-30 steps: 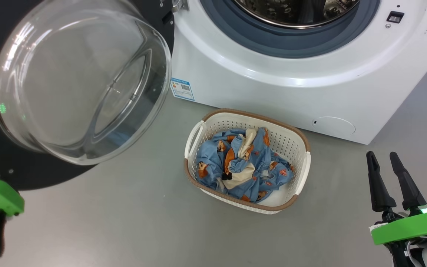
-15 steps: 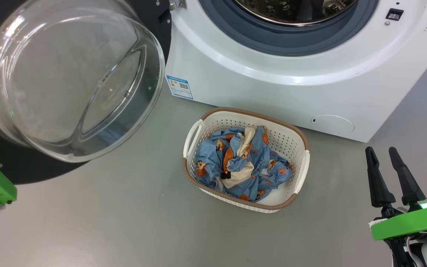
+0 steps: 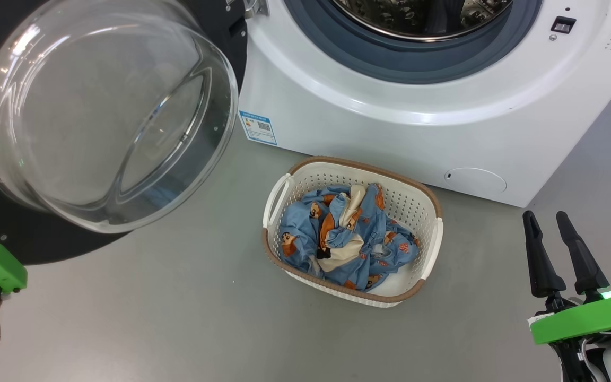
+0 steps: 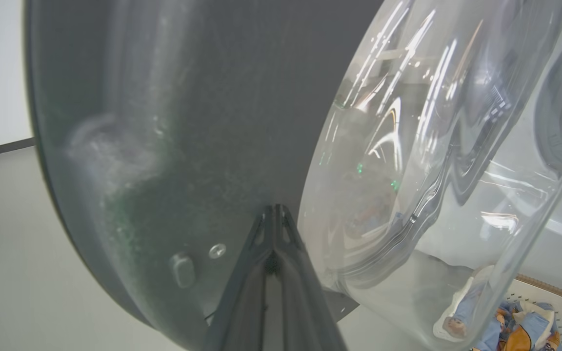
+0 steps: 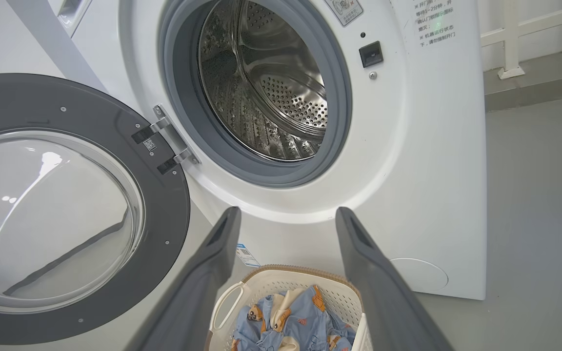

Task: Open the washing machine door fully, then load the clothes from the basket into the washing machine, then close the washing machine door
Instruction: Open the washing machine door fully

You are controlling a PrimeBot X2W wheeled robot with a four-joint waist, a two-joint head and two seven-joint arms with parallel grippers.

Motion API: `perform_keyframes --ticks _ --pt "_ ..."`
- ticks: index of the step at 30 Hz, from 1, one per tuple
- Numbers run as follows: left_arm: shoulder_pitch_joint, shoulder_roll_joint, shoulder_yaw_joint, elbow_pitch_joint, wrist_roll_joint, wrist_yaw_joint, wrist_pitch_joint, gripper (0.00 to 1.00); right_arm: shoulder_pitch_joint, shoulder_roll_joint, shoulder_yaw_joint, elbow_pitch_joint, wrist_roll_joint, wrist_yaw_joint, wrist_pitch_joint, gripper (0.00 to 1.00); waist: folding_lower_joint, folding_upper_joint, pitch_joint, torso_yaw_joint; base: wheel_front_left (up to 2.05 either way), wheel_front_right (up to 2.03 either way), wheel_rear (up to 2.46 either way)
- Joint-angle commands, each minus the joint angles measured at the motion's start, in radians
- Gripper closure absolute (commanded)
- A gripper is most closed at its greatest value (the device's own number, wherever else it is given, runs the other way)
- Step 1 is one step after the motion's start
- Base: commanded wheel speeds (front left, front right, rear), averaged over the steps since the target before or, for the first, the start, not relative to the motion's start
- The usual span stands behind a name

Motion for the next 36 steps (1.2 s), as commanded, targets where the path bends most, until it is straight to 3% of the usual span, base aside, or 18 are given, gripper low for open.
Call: perform_keyframes --ticks 1,16,17,18,19,20,36 --pt "-0.034 0.063 0.036 -0.017 0.005 -0.001 -0.012 1.00 -0.013 -0.011 0.021 -0.021 0.005 0.010 -0.012 0.00 0.0000 0.0000 -0.001 0.000 0.00 0.00 0.00" --pt "0.049 0.040 0.024 -0.110 -0.006 0.014 -0.051 0.98 -0.006 -0.008 0.025 -0.015 0.008 0.010 -0.012 0.00 0.0000 0.0000 -0.015 -0.015 0.00 0.00 0.00" --pt "0.068 0.034 0.026 -0.133 -0.011 0.018 -0.059 0.58 -0.006 -0.009 0.025 -0.014 0.008 0.010 -0.012 0.00 0.0000 0.0000 -0.016 -0.019 0.00 0.00 0.00" --pt "0.078 0.030 0.026 -0.146 -0.013 0.021 -0.062 0.48 -0.005 -0.010 0.025 -0.014 0.009 0.010 -0.012 0.00 0.0000 0.0000 -0.017 -0.020 0.00 0.00 0.00" --pt "0.089 0.025 0.025 -0.161 -0.014 0.025 -0.066 0.16 -0.004 -0.010 0.025 -0.014 0.009 0.010 -0.012 0.00 0.0000 0.0000 -0.019 -0.022 0.00 0.00 0.00" --pt "0.100 0.020 0.024 -0.177 -0.015 0.029 -0.069 0.00 -0.003 -0.010 0.025 -0.014 0.009 0.010 -0.012 0.00 0.0000 0.0000 -0.020 -0.023 0.00 0.00 0.00" --pt "0.256 -0.037 -0.029 -0.436 0.007 0.078 -0.099 0.00 0.014 -0.016 0.046 0.004 0.009 0.010 -0.012 0.00 0.0000 0.0000 -0.076 -0.071 0.00 0.00 0.00"
